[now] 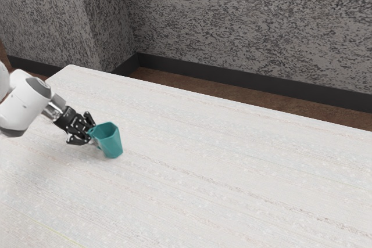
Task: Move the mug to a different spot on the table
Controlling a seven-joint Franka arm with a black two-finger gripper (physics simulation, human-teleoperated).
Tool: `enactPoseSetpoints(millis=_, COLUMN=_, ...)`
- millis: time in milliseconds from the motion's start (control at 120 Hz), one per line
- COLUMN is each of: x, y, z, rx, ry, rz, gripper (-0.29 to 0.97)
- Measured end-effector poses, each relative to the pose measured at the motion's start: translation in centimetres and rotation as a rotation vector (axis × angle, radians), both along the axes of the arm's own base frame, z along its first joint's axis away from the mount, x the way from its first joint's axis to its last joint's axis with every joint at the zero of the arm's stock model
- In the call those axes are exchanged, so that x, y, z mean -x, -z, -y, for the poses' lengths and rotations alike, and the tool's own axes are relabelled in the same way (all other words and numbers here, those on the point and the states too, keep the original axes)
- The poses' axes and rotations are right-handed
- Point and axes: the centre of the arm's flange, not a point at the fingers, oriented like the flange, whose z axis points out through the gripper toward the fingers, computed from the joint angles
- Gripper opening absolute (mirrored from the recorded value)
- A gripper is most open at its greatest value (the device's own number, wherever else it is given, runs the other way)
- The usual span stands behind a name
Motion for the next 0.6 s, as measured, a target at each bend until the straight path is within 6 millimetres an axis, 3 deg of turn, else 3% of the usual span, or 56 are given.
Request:
enactPoseSetpoints(millis=400, x=-3.8, y=0.0, z=7.7, rx=-0.01, ry=0.056, rz=0.029, gripper=0.03)
enactPoseSetpoints(millis=600, x=-4.0, y=0.2, z=8.2, rx=-0.016, ry=0.033, rz=0.03, gripper=0.02)
